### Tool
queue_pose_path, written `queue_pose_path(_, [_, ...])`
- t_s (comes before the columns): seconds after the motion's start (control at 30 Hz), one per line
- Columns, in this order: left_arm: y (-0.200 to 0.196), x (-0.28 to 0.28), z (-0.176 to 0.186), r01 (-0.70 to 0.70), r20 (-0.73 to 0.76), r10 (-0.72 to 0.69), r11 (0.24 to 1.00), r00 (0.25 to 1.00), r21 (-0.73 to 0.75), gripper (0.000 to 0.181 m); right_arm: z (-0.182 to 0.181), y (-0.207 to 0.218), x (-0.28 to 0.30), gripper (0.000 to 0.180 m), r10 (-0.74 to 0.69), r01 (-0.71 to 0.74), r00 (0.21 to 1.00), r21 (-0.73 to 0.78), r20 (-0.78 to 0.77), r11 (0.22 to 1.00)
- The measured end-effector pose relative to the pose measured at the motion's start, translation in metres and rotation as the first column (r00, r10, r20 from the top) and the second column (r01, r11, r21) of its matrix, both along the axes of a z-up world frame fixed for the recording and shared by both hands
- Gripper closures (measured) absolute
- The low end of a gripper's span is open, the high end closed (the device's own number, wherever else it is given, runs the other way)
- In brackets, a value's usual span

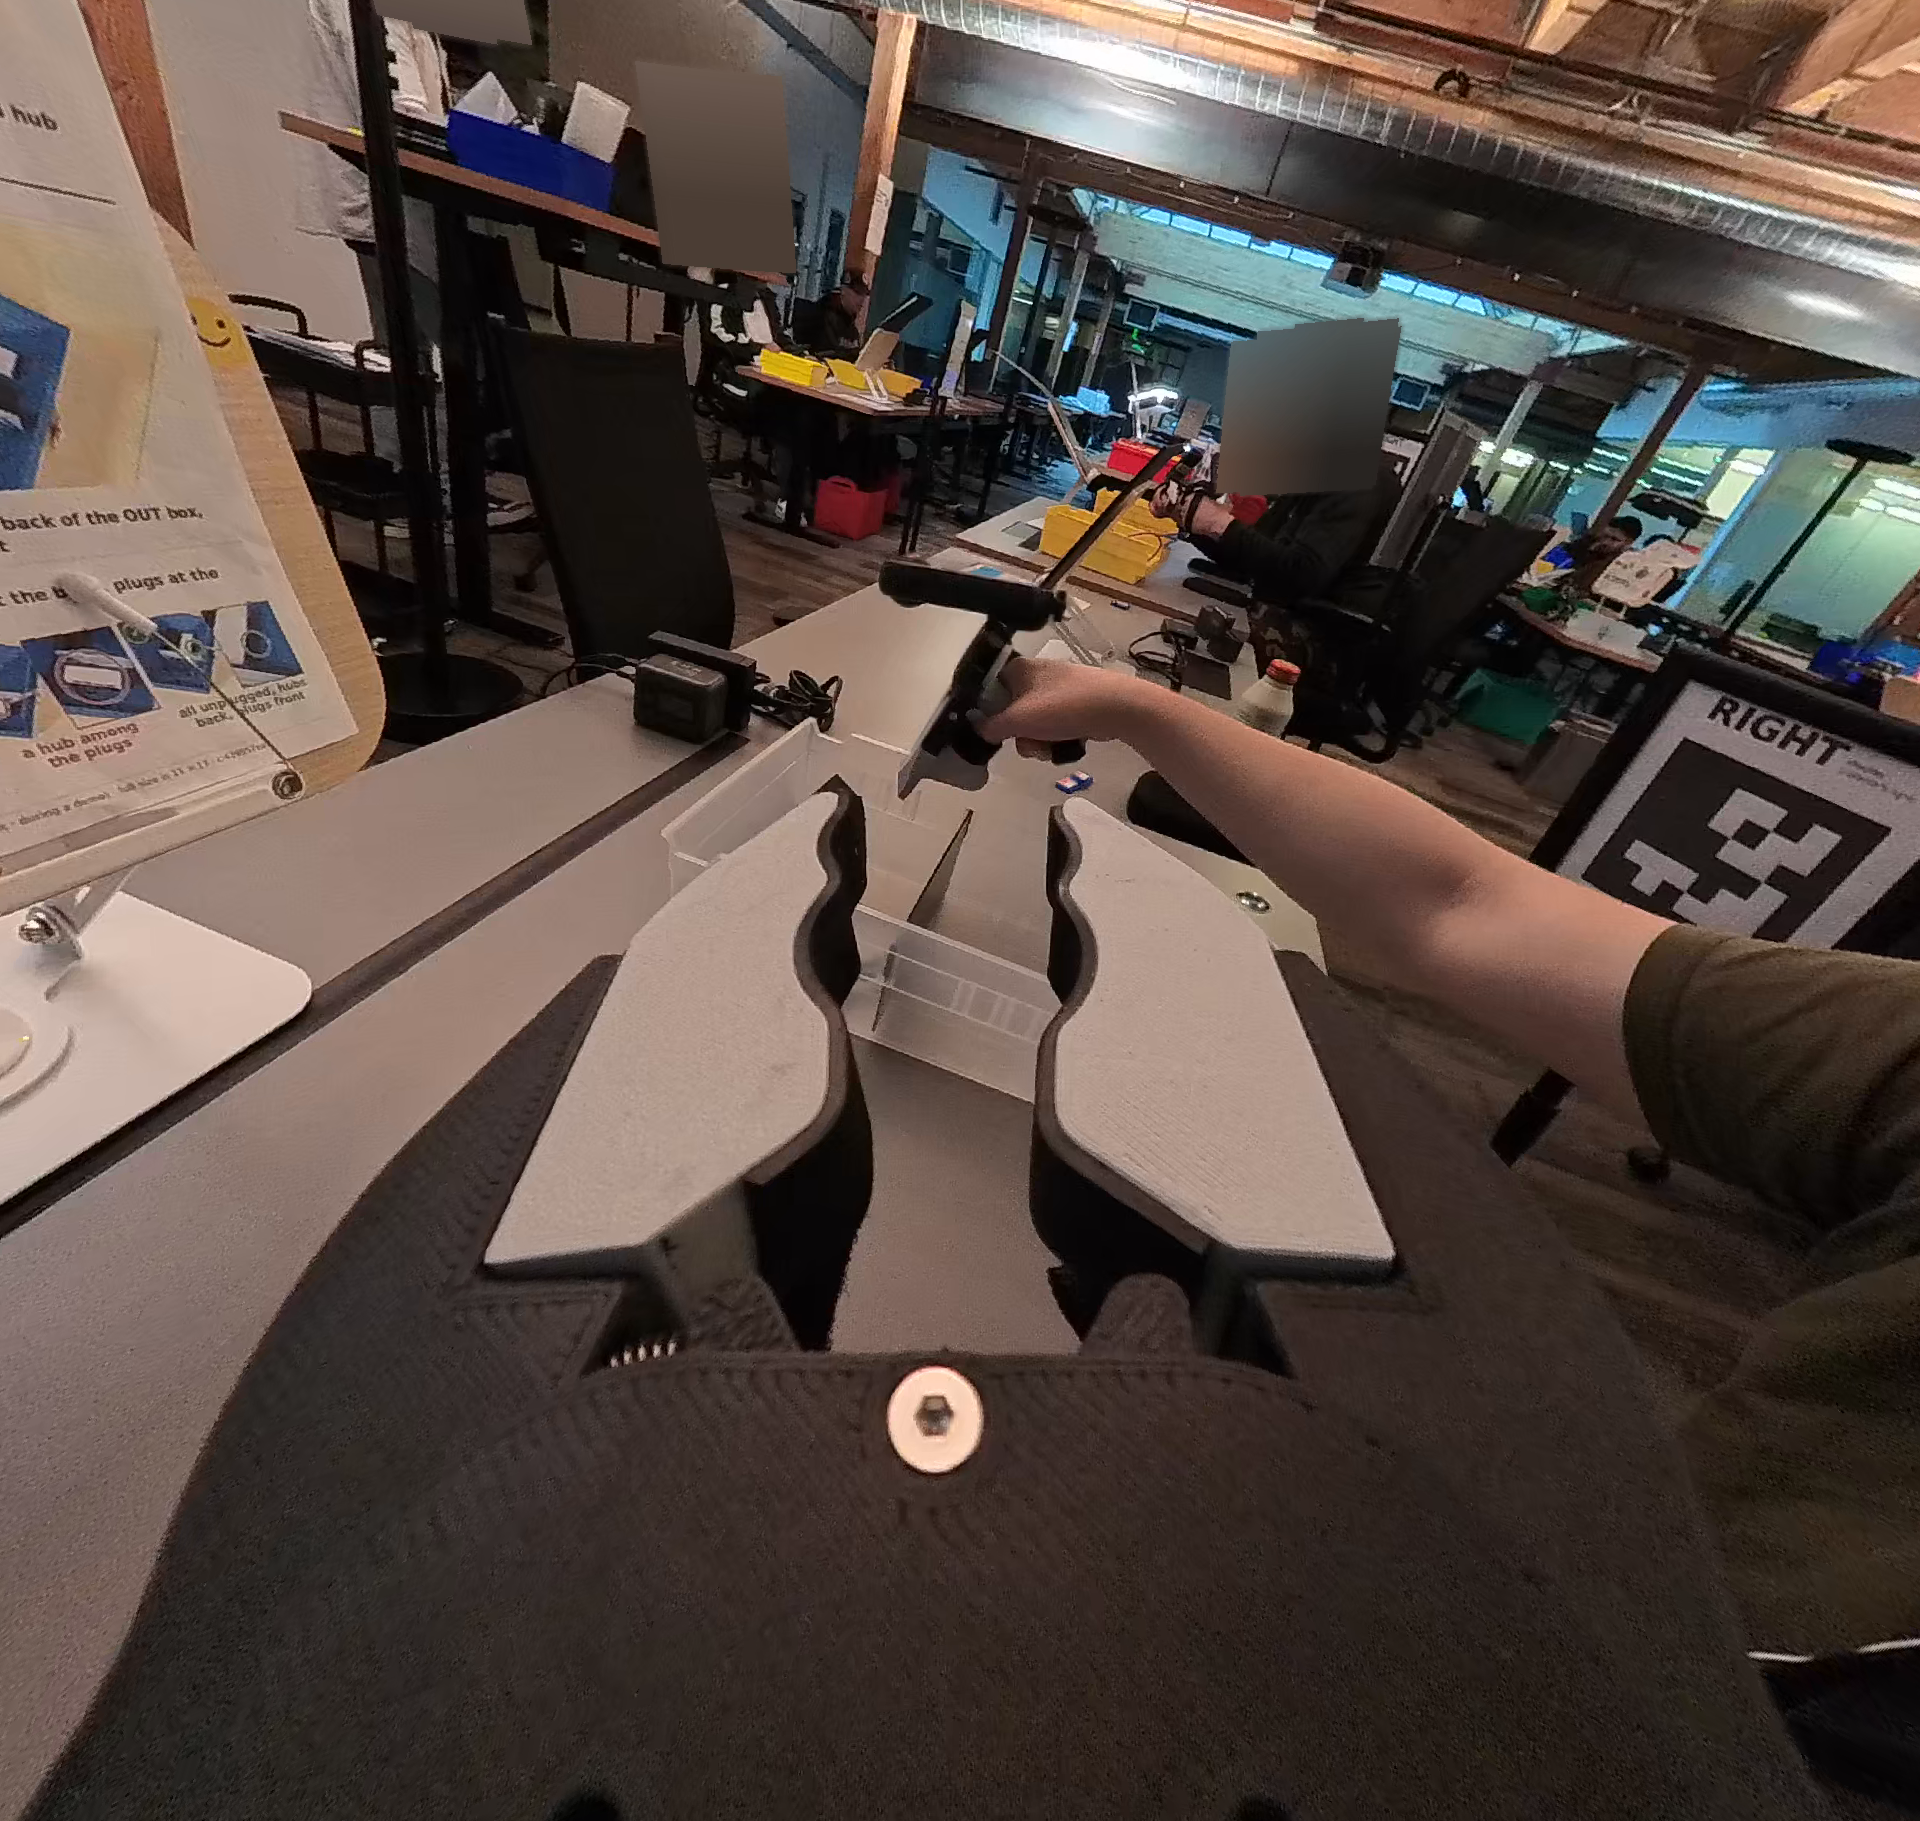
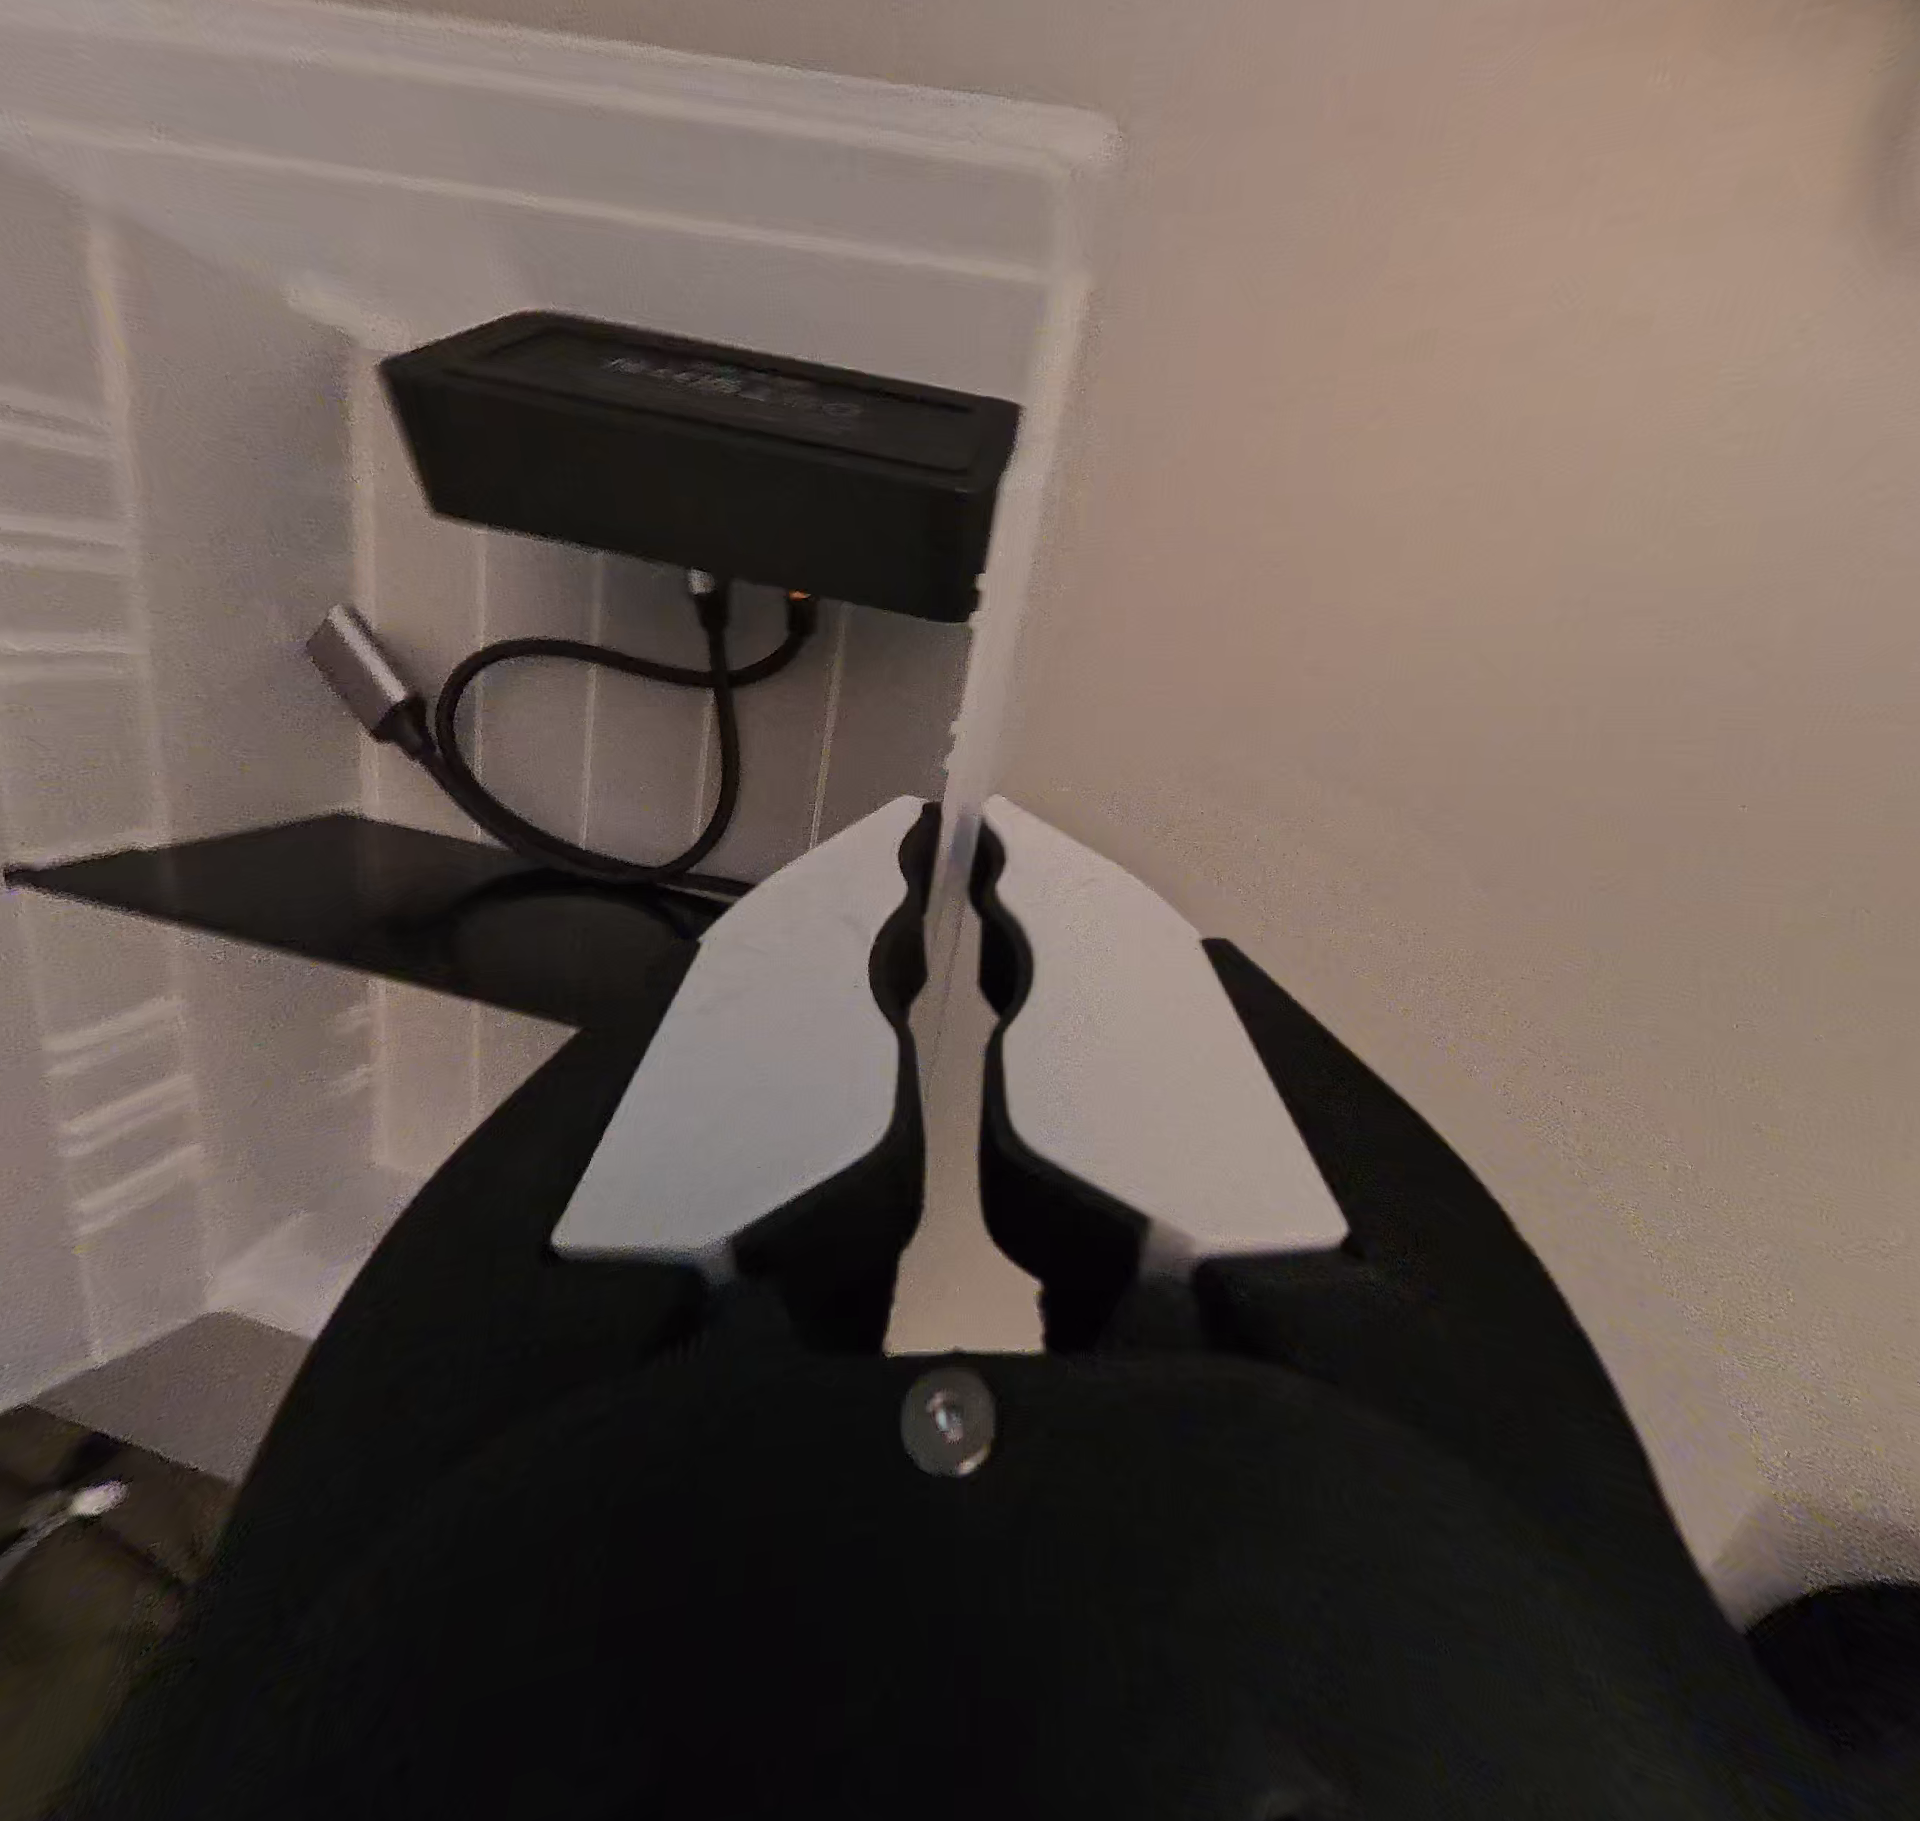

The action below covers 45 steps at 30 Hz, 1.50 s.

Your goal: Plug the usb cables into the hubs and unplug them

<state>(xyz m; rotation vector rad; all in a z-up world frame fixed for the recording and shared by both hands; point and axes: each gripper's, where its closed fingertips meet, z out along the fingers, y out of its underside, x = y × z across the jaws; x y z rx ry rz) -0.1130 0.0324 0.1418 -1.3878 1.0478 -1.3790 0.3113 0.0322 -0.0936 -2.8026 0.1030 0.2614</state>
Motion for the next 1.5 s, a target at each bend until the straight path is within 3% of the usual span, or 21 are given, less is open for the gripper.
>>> queue_pose_path(0.23, [0.001,-0.005,0.002,-0.01,0.008,0.01,1.0,1.0,0.001,0.15,-0.001,-0.009,0.041,0.176,-0.188,0.194,0.979,-0.064,0.08,0.979])
queue_pose_path(0.33, [0.001,-0.007,0.004,-0.014,0.018,0.014,1.0,1.0,0.004,0.15,-0.001,-0.012,0.046,0.175,-0.221,0.221,0.975,-0.038,0.007,0.975])
queue_pose_path(0.5, [0.005,-0.015,0.006,-0.05,0.009,0.05,0.999,0.999,0.011,0.15,-0.001,-0.011,0.049,0.176,-0.186,0.186,0.982,0.002,0.042,0.983])
queue_pose_path(0.6, [0.017,-0.043,0.008,-0.219,-0.046,0.222,0.974,0.974,0.058,0.148,0.006,-0.009,0.053,0.172,-0.139,0.131,0.981,0.063,0.136,0.989])
queue_pose_path(0.7, [0.027,-0.099,0.015,-0.469,-0.098,0.487,0.868,0.868,0.161,0.144,0.049,-0.004,0.062,0.159,-0.182,0.113,0.943,0.249,0.277,0.962])
queue_pose_path(0.77, [0.028,-0.14,0.016,-0.6,-0.127,0.632,0.77,0.765,0.215,0.139,0.102,-0.003,0.061,0.154,-0.273,0.083,0.891,0.463,0.362,0.882])
queue_pose_path(0.83, [0.026,-0.171,0.011,-0.669,-0.162,0.715,0.696,0.68,0.262,0.136,0.16,-0.007,0.031,0.148,-0.304,-0.005,0.889,0.672,0.342,0.741])
queue_pose_path(0.9, [0.025,-0.191,0.005,-0.7,-0.186,0.755,0.654,0.629,0.286,0.134,0.212,-0.017,-0.017,0.143,-0.258,-0.095,0.926,0.832,0.274,0.546])
queue_pose_path(0.97, [0.026,-0.197,0.005,-0.707,-0.176,0.761,0.647,0.625,0.286,0.133,0.252,-0.03,-0.074,0.143,-0.127,-0.15,0.971,0.933,0.201,0.327])
queue_pose_path(1.0, [0.026,-0.193,0.009,-0.694,-0.159,0.744,0.664,0.649,0.278,0.133,0.266,-0.037,-0.1,0.143,-0.05,-0.142,0.986,0.96,0.158,0.242])
queue_pose_path(1.07, [0.025,-0.173,0.022,-0.619,-0.097,0.672,0.721,0.734,0.311,0.139,0.278,-0.045,-0.145,0.14,0.129,-0.12,0.987,0.98,0.1,0.158])
queue_pose_path(1.17, [0.038,-0.145,0.023,-0.459,-0.079,0.545,0.768,0.834,0.447,0.142,0.279,-0.044,-0.187,0.133,0.309,-0.145,0.947,0.978,0.094,0.147])
queue_pose_path(1.27, [0.082,-0.14,-0.014,-0.302,-0.252,0.495,0.783,0.832,0.543,0.132,0.269,-0.031,-0.202,0.134,0.348,-0.193,0.928,0.972,0.135,0.138])
queue_pose_path(1.37, [0.121,-0.148,-0.081,-0.069,-0.542,0.421,0.831,0.727,0.552,0.131,0.254,-0.019,-0.2,0.134,0.338,-0.222,0.929,0.957,0.149,0.189])
queue_pose_path(1.5, [0.161,-0.171,-0.158,0.214,-0.801,0.401,0.821,0.444,0.53,0.126,0.236,-0.009,-0.192,0.135,0.279,-0.291,0.935,0.926,0.221,0.24])
